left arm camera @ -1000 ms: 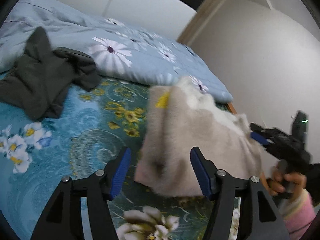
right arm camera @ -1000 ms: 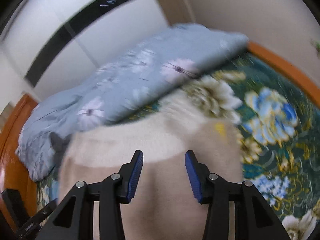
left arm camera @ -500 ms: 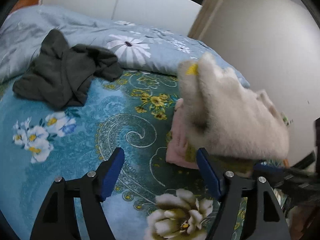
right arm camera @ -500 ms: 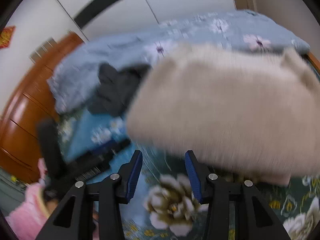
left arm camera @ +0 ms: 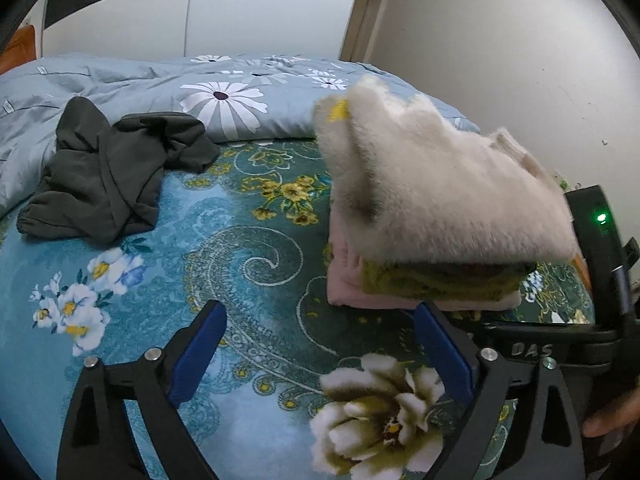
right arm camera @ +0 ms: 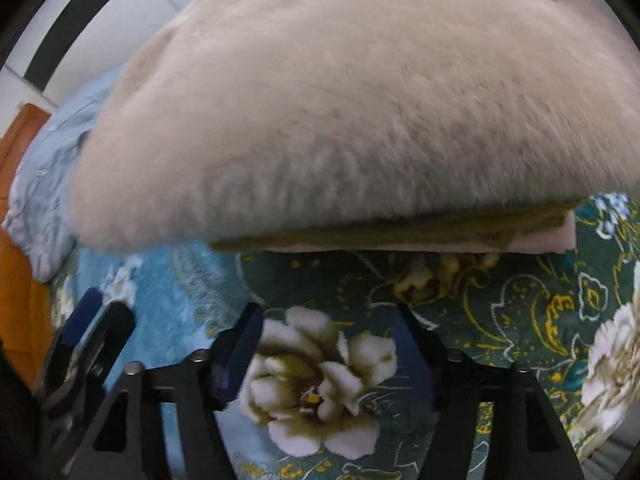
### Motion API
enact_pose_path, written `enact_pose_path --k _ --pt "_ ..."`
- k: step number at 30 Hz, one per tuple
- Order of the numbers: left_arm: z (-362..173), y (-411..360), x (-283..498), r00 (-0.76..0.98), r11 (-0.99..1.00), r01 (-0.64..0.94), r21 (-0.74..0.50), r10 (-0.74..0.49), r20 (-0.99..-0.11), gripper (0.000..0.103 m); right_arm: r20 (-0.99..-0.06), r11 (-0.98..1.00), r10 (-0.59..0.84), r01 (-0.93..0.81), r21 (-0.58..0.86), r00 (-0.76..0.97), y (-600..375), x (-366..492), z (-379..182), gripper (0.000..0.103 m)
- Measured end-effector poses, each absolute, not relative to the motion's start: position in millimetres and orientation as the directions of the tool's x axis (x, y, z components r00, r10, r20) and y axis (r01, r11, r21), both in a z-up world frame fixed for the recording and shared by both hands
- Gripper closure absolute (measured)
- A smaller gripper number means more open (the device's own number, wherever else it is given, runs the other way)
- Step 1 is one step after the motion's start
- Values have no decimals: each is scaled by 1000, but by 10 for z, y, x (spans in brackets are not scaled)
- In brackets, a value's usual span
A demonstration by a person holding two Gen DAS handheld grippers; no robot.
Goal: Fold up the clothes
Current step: 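Carry the folded sweater with both tools onto the pink and olive clothes stack, then open both tools and withdraw them from the stacked sweater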
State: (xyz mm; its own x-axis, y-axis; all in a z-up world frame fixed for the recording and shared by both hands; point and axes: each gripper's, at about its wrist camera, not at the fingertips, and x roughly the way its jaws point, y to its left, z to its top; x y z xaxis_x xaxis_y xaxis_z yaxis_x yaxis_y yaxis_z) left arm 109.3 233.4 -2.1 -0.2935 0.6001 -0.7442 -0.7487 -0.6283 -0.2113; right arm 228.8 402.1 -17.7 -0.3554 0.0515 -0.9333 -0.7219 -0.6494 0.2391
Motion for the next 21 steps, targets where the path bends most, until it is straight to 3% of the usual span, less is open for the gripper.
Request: enact_pose_path --k 6,11,18,21 --pt "-35 2287 1092 -262 -603 -761 -241 624 -736 1 -939 -629 98 -752 199 -330 3956 2253 -223 14" --pt "-52 2274 1045 -254 -601 -758 -254 631 -733 0 -918 -616 218 -776 135 -332 3948 2242 -165 3" --pt "-163 2298 1020 -261 -613 -764 -200 577 -774 0 -916 -646 259 -760 72 -307 3881 2070 -216 0" --pt "-231 2235 946 -238 -631 -739 -235 571 -785 0 -922 -646 274 -762 35 -274 3828 1985 -243 0"
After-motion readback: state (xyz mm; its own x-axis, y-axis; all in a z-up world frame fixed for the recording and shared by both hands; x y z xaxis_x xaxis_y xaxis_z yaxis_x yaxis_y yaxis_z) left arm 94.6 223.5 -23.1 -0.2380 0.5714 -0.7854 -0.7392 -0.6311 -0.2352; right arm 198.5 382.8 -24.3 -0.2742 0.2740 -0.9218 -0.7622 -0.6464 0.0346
